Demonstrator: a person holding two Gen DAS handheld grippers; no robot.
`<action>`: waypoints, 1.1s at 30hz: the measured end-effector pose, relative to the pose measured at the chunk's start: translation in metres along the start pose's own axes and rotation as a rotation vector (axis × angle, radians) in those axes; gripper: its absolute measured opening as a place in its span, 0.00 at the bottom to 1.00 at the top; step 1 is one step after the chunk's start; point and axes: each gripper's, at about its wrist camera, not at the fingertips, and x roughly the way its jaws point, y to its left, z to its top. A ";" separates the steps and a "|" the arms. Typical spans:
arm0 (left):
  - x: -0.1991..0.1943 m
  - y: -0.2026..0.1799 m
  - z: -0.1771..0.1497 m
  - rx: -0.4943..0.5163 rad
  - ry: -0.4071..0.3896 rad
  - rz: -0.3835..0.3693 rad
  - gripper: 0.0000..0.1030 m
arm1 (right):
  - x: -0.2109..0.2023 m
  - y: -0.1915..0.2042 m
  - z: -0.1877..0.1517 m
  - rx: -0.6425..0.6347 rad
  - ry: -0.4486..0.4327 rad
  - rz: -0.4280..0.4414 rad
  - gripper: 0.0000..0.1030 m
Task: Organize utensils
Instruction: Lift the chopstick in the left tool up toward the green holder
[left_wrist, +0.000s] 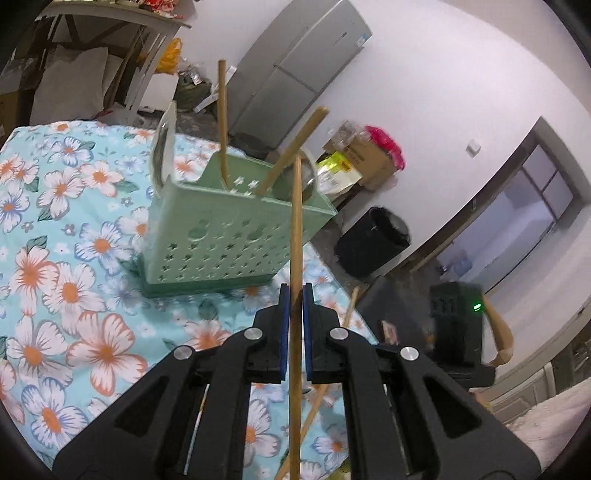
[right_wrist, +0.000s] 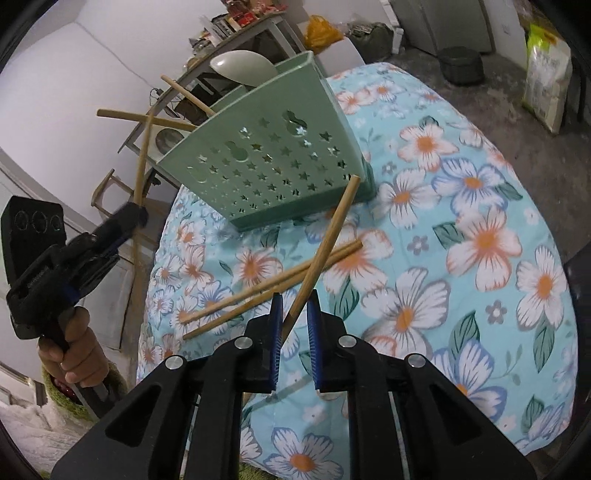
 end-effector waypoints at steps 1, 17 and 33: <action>0.006 0.001 -0.002 0.002 0.029 0.029 0.05 | 0.000 0.000 0.001 -0.001 0.002 0.001 0.13; 0.086 0.022 -0.023 -0.026 0.288 0.104 0.12 | 0.012 -0.008 -0.004 0.051 0.040 0.007 0.13; 0.165 0.033 -0.013 -0.046 0.337 0.228 0.12 | 0.014 -0.017 -0.005 0.084 0.050 0.015 0.13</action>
